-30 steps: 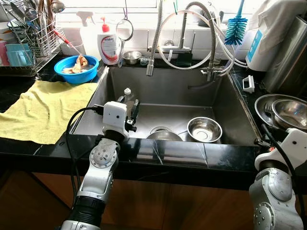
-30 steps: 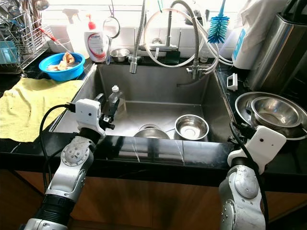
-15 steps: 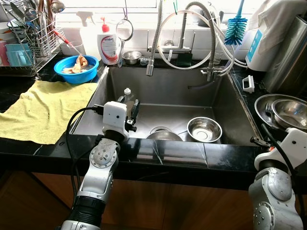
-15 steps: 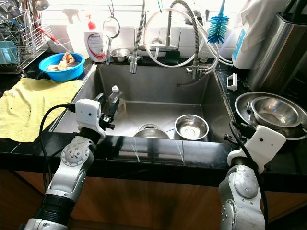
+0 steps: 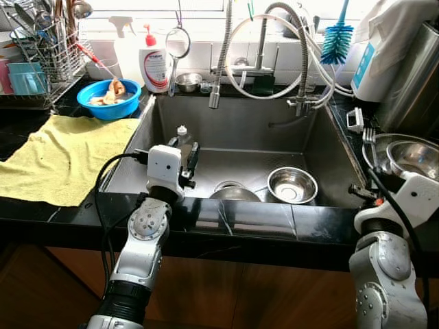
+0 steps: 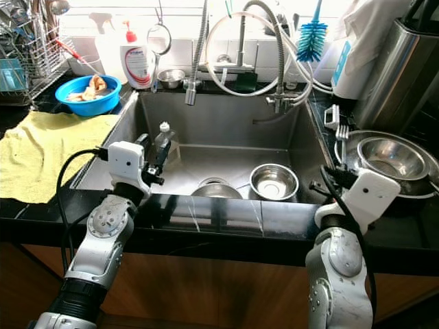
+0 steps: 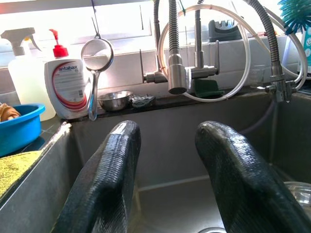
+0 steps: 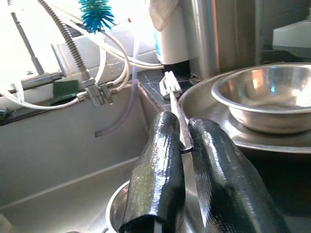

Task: Kitchen organization

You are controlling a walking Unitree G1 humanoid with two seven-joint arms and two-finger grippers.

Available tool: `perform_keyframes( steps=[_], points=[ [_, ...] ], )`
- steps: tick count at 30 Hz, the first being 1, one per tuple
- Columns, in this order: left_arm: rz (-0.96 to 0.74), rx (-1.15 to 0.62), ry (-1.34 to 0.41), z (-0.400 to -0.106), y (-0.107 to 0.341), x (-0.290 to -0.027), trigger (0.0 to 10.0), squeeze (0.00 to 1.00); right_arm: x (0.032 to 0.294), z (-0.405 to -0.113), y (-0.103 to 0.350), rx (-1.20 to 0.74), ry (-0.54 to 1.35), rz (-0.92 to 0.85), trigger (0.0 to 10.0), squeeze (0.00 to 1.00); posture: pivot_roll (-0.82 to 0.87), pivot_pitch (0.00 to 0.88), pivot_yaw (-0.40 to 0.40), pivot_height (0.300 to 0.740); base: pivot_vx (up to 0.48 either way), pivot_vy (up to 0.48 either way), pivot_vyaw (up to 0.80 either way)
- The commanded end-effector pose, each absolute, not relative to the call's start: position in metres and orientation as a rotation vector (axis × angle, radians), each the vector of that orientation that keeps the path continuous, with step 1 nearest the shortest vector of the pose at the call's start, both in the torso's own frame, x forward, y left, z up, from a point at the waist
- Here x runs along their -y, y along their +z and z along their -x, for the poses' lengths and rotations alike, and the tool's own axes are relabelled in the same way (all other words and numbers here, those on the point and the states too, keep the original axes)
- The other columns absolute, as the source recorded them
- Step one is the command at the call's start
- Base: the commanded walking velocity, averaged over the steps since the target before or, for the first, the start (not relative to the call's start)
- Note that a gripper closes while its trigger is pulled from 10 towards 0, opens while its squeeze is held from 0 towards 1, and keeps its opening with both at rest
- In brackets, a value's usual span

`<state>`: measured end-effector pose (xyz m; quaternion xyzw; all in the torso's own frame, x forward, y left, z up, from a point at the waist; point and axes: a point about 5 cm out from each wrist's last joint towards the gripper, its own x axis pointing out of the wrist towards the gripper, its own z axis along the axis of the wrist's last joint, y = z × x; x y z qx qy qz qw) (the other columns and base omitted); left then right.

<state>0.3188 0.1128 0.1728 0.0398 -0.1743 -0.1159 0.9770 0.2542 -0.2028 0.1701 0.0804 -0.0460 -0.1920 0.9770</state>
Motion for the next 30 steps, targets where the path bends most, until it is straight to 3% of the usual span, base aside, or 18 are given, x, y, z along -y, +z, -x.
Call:
perform_keyframes(
  steps=[1, 16, 19, 24, 27, 30],
  points=[
    [-0.093, 0.368, -0.234, -0.319, 0.177, -0.112, 10.0, 0.00, 0.200, -0.254, 0.179, 0.138, -0.364, -0.162, 10.0, 0.00, -0.15, 0.000, 0.005, 0.740, 0.000, 0.000, 0.00],
    [-0.090, 0.364, -0.231, -0.321, 0.176, -0.111, 10.0, 0.00, 0.170, -0.281, 0.196, 0.120, 0.072, 0.108, 10.0, 0.00, -0.15, 0.000, 0.004, 0.740, 0.000, 0.000, 0.00],
    [-0.087, 0.362, -0.231, -0.322, 0.176, -0.110, 10.0, 0.00, 0.174, -0.295, 0.191, 0.044, 0.122, 0.258, 10.0, 0.00, -0.16, 0.000, 0.004, 0.740, 0.000, 0.000, 0.00],
    [-0.087, 0.360, -0.236, -0.322, 0.176, -0.109, 10.0, 0.00, 0.183, -0.308, 0.182, -0.025, 0.128, 0.295, 10.0, 0.00, -0.15, 0.000, 0.002, 0.740, 0.000, 0.000, 0.00],
    [-0.085, 0.362, -0.236, -0.322, 0.177, -0.110, 10.0, 0.00, 0.177, -0.320, 0.168, -0.107, 0.257, 0.323, 10.0, 0.00, -0.14, 0.000, -0.003, 0.740, 0.000, 0.000, 0.00],
    [-0.085, 0.361, -0.236, -0.322, 0.177, -0.110, 10.0, 0.00, 0.177, -0.323, 0.166, -0.118, 0.267, 0.320, 10.0, 0.00, -0.14, 0.000, -0.003, 0.740, 0.000, 0.000, 0.00]
  ],
)
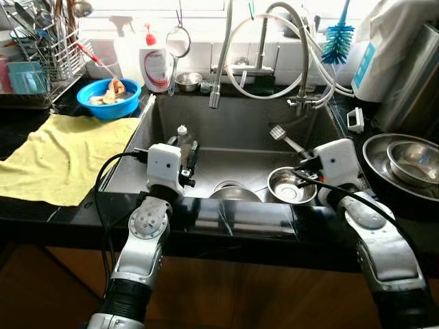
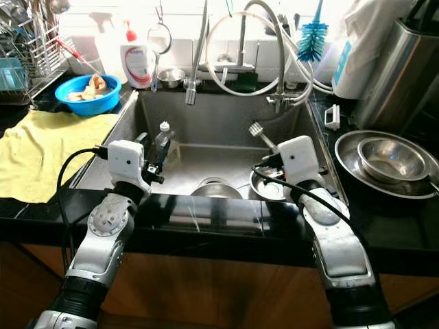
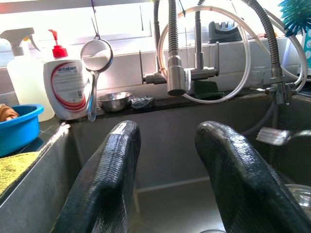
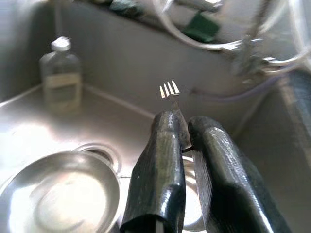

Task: Kitchen organization

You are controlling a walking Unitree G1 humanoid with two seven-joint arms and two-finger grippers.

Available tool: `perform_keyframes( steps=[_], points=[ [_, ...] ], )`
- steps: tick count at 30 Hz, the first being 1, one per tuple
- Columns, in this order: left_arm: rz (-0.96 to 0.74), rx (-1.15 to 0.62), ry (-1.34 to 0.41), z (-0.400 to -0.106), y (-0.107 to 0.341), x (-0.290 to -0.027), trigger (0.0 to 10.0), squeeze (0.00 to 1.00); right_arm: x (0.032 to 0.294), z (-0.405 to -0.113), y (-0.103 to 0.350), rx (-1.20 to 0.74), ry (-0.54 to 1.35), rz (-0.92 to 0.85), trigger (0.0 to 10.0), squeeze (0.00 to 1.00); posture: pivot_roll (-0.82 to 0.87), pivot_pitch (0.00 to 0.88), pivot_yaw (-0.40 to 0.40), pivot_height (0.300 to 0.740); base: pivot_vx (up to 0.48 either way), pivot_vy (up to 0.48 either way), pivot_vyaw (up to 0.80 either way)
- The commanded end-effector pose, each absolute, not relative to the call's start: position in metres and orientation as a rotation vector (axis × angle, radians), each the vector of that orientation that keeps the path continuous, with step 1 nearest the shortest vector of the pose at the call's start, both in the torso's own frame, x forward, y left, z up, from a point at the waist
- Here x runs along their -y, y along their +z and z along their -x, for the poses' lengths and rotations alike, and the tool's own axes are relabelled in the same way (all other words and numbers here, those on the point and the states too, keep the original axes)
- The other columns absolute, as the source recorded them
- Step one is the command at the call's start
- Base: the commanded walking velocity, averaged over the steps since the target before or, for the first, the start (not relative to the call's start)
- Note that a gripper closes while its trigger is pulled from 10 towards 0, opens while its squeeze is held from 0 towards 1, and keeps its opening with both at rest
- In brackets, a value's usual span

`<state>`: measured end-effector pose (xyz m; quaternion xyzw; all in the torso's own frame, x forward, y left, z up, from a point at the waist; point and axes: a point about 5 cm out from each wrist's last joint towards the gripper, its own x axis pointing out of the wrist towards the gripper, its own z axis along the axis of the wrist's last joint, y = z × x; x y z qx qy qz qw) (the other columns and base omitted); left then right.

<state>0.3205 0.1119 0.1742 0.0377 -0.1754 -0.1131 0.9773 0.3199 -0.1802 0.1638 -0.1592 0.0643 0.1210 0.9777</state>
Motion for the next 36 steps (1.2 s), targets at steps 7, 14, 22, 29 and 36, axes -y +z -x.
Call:
perform_keyframes(
  steps=[7, 14, 22, 29, 36],
  points=[
    [-0.082, 0.360, -0.240, -0.322, 0.177, -0.109, 10.0, 0.00, 0.179, -0.331, 0.160, -0.145, 0.271, 0.274, 10.0, 0.00, -0.14, 0.000, -0.005, 0.740, 0.000, 0.000, 0.00],
    [-0.080, 0.357, -0.244, -0.322, 0.176, -0.108, 10.0, 0.00, 0.179, -0.338, 0.157, -0.156, 0.282, 0.241, 10.0, 1.00, -0.14, 0.000, -0.007, 0.740, 0.000, 0.000, 0.00],
    [-0.080, 0.354, -0.250, -0.322, 0.176, -0.109, 10.0, 0.00, 0.178, -0.340, 0.157, -0.140, 0.266, 0.232, 10.0, 1.00, -0.14, 0.000, -0.003, 0.740, 0.000, 0.000, 0.00],
    [-0.083, 0.353, -0.249, -0.321, 0.175, -0.109, 10.0, 0.00, 0.190, -0.333, 0.202, 0.130, 0.030, 0.215, 10.0, 0.00, -0.13, 0.000, -0.004, 0.740, 0.000, 0.000, 0.00],
    [-0.086, 0.350, -0.251, -0.320, 0.173, -0.111, 10.0, 0.00, 0.216, -0.296, 0.221, 0.262, -0.199, 0.193, 10.0, 0.00, -0.14, 0.000, 0.000, 0.740, 0.000, 0.000, 0.00]
  ],
)
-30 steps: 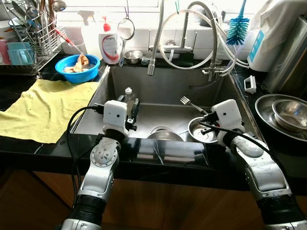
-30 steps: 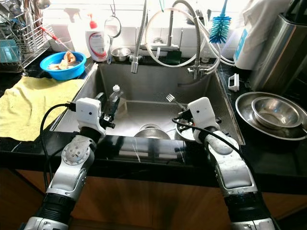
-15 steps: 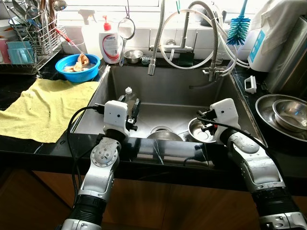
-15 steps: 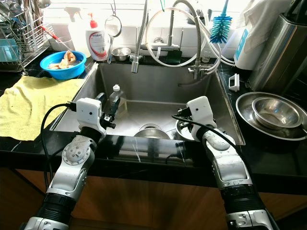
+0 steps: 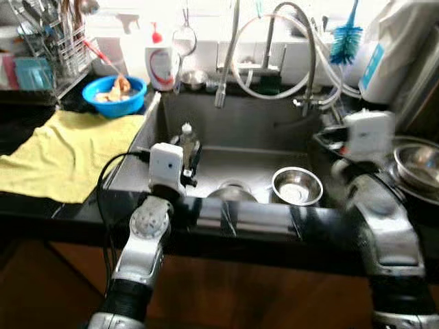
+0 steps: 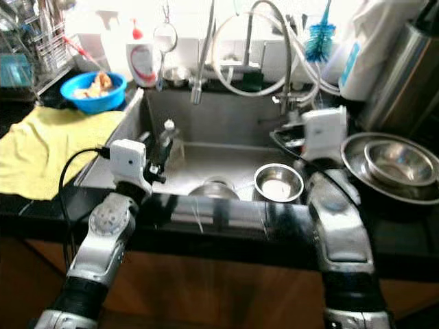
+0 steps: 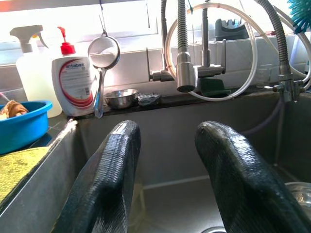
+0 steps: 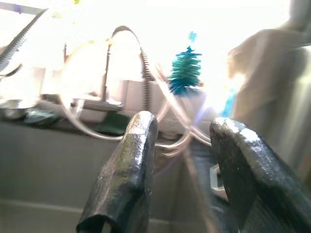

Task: Kitchen organization

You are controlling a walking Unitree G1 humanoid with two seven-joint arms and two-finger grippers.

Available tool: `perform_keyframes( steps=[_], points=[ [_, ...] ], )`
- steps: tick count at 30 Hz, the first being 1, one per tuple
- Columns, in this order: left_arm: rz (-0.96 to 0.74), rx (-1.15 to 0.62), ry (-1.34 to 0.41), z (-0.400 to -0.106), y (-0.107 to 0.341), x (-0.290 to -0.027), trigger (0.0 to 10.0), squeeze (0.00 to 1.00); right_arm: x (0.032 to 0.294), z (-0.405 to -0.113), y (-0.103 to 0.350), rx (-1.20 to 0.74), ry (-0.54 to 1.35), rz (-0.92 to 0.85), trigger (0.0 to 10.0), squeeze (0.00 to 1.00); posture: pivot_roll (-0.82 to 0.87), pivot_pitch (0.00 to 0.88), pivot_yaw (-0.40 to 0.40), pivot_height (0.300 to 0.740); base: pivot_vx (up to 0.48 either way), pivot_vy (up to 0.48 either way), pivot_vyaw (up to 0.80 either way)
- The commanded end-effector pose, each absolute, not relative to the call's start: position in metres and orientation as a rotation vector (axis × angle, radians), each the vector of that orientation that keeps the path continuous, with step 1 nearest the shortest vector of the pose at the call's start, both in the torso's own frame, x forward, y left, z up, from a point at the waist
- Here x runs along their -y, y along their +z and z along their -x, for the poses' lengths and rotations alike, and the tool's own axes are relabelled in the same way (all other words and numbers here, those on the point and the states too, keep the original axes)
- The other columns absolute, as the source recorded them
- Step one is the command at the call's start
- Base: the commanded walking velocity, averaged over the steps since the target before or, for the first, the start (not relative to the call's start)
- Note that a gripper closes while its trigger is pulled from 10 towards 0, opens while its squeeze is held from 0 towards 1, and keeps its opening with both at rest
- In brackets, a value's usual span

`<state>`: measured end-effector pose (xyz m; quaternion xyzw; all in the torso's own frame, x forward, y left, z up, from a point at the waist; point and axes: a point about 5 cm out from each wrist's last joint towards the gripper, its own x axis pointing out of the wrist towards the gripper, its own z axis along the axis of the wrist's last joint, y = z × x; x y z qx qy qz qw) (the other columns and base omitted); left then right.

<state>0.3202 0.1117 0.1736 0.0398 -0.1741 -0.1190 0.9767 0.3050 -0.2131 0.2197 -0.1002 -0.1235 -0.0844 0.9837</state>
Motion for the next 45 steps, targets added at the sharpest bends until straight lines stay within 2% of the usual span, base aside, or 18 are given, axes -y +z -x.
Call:
perform_keyframes(
  steps=[1, 5, 7, 10, 15, 16, 17, 18, 19, 22, 25, 31, 39, 45],
  points=[
    [-0.085, 0.349, -0.252, -0.320, 0.173, -0.110, 10.0, 0.00, 0.218, -0.289, 0.221, 0.269, -0.216, 0.199, 10.0, 0.00, -0.14, 0.000, 0.000, 0.740, 0.000, 0.000, 0.00],
    [-0.079, 0.348, -0.265, -0.319, 0.173, -0.107, 10.0, 0.00, 0.242, -0.264, 0.217, 0.237, -0.374, 0.224, 10.0, 0.00, -0.16, 0.000, 0.008, 0.740, 0.000, 0.000, 0.00],
    [-0.078, 0.347, -0.274, -0.319, 0.172, -0.105, 10.0, 0.00, 0.259, -0.251, 0.215, 0.219, -0.500, 0.177, 10.0, 0.00, -0.17, 0.000, 0.013, 0.740, 0.000, 0.000, 0.00],
    [-0.076, 0.347, -0.281, -0.319, 0.172, -0.104, 10.0, 0.00, 0.267, -0.239, 0.210, 0.218, -0.568, 0.153, 10.0, 0.00, -0.17, 0.000, 0.017, 0.740, 0.000, 0.000, 0.00],
    [-0.077, 0.346, -0.286, -0.319, 0.172, -0.103, 10.0, 0.00, 0.240, -0.243, 0.207, 0.235, -0.458, 0.089, 10.0, 0.00, -0.17, 0.000, 0.019, 0.740, 0.000, 0.000, 0.00],
    [-0.076, 0.345, -0.286, -0.320, 0.172, -0.104, 10.0, 0.00, 0.222, -0.249, 0.212, 0.262, -0.382, 0.086, 10.0, 0.00, -0.16, 0.000, 0.021, 0.740, 0.000, 0.000, 0.00],
    [-0.076, 0.345, -0.286, -0.320, 0.172, -0.104, 10.0, 0.00, 0.222, -0.249, 0.212, 0.262, -0.382, 0.086, 10.0, 0.00, -0.16, 0.000, 0.021, 0.740, 0.000, 0.000, 0.00],
    [-0.061, 0.342, -0.277, -0.320, 0.172, -0.104, 10.0, 0.00, 0.210, -0.254, 0.215, 0.285, -0.339, 0.037, 10.0, 0.00, -0.16, 0.000, 0.021, 0.740, 0.000, 0.000, 0.00],
    [-0.049, 0.341, -0.261, -0.322, 0.173, -0.106, 10.0, 0.00, 0.187, -0.262, 0.226, 0.342, -0.257, -0.083, 10.0, 0.00, -0.17, 0.000, 0.022, 0.740, 0.000, 0.000, 0.00],
    [-0.052, 0.344, -0.251, -0.324, 0.175, -0.108, 10.0, 0.00, 0.159, -0.269, 0.249, 0.448, -0.127, -0.162, 10.0, 0.00, -0.17, 0.000, 0.020, 0.740, 0.000, 0.000, 0.00],
    [-0.053, 0.344, -0.250, -0.324, 0.174, -0.107, 10.0, 0.00, 0.144, -0.274, 0.257, 0.456, -0.035, -0.117, 10.0, 0.00, -0.17, 0.000, 0.014, 0.740, 0.000, 0.000, 0.00],
    [-0.051, 0.347, -0.218, -0.322, 0.173, -0.113, 10.0, 0.00, 0.152, -0.271, 0.230, 0.385, 0.003, 0.025, 10.0, 0.00, -0.16, 0.000, -0.003, 0.740, 0.000, 0.000, 0.00],
    [-0.053, 0.347, -0.193, -0.322, 0.170, -0.118, 10.0, 0.00, 0.173, -0.256, 0.198, 0.329, -0.043, 0.110, 10.0, 0.00, -0.16, 0.000, -0.003, 0.740, 0.000, 0.000, 0.00],
    [-0.055, 0.335, -0.140, -0.319, 0.162, -0.127, 10.0, 0.00, 0.177, -0.245, 0.184, 0.311, -0.065, 0.167, 10.0, 0.00, -0.16, 0.000, 0.000, 0.740, 0.000, 0.000, 0.00]
  ],
)
